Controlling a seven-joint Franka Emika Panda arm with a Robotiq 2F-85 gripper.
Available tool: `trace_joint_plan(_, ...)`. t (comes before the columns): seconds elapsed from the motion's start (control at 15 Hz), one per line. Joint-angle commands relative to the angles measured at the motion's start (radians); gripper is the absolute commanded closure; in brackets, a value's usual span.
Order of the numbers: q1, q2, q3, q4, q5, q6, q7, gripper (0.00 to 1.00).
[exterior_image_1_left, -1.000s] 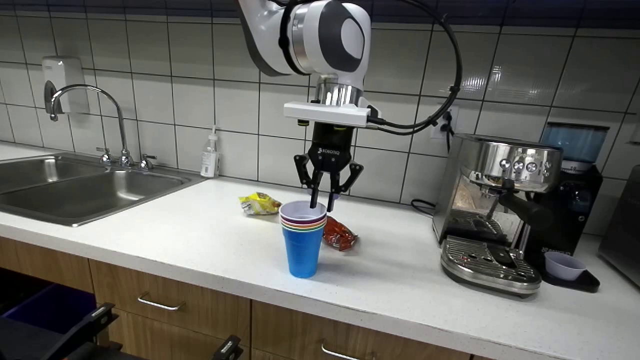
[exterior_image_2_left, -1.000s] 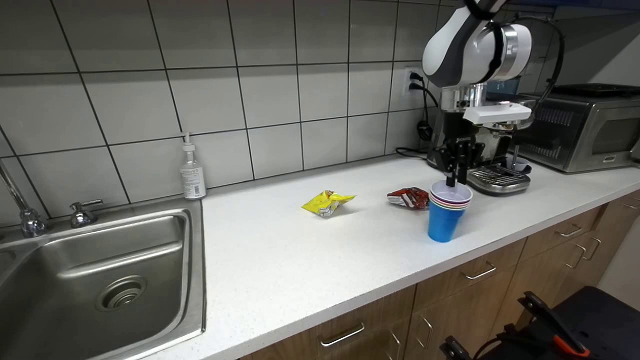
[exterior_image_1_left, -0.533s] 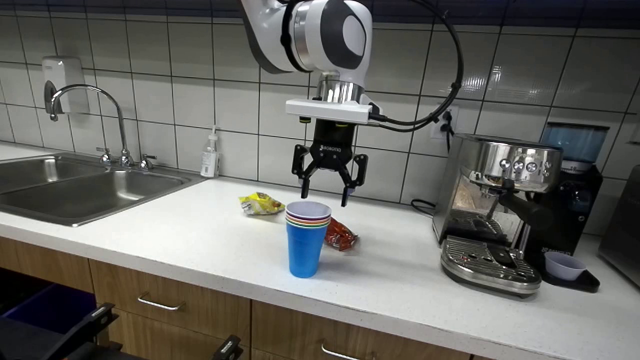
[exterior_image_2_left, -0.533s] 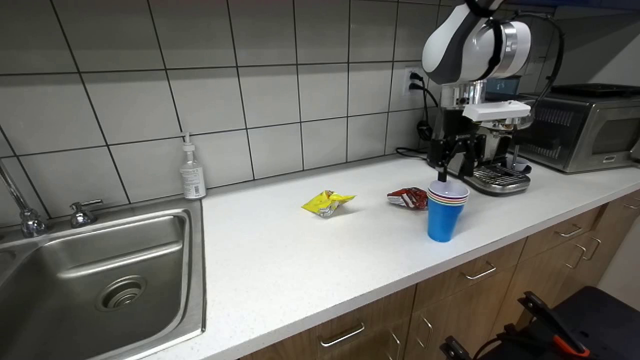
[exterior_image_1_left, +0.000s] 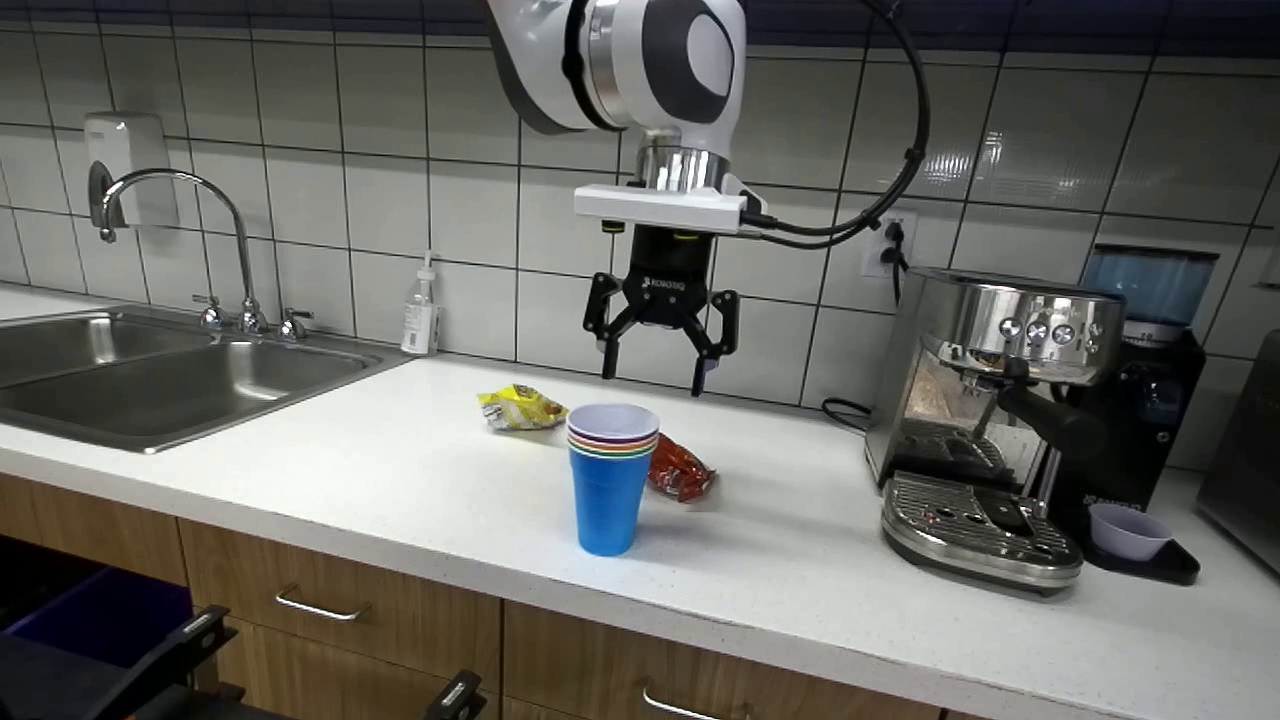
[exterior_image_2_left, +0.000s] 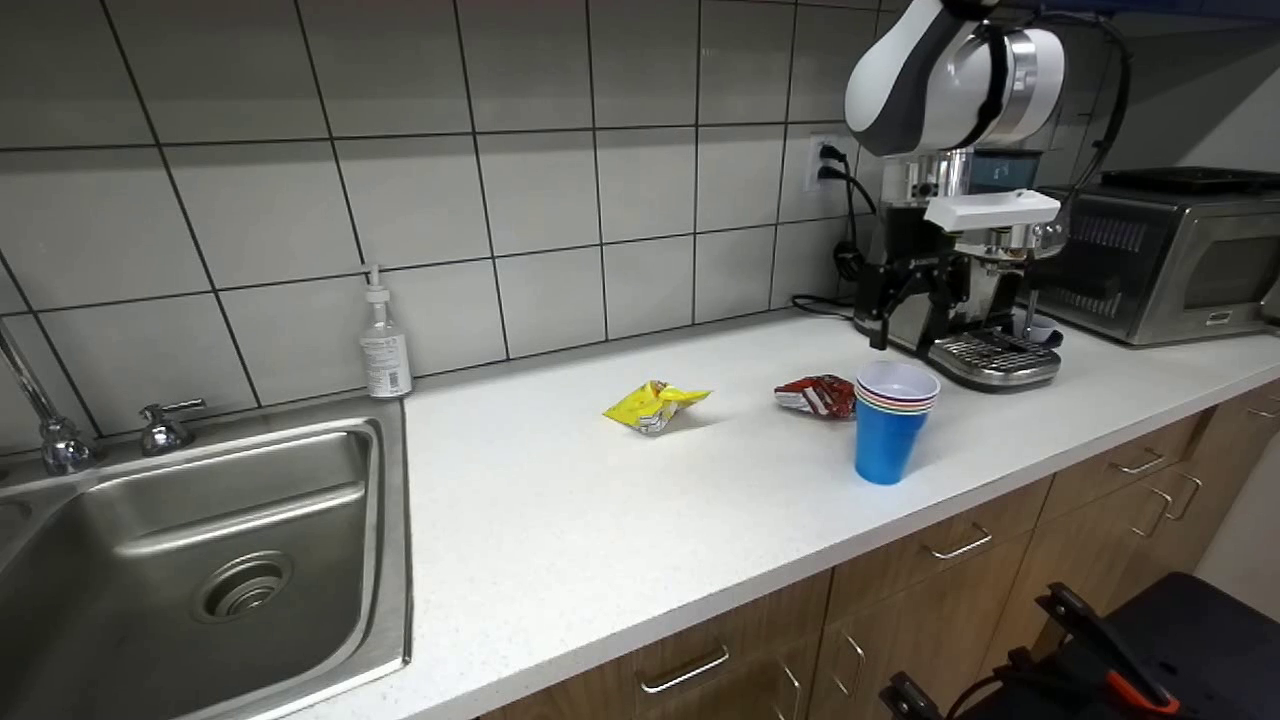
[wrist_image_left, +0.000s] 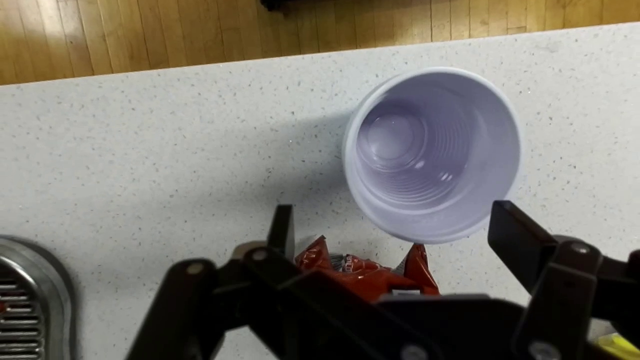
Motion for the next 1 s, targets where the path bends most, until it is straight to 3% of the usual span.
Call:
trace_joint_plan(0.0,-0.013,-0.044,0.023,0.000,0.012,-0.038,-0.023,0.00)
trace_joint_plan(0.93,-0.009,-0.034,0.030,0.001,-0.001,-0.011,0.000,0.00)
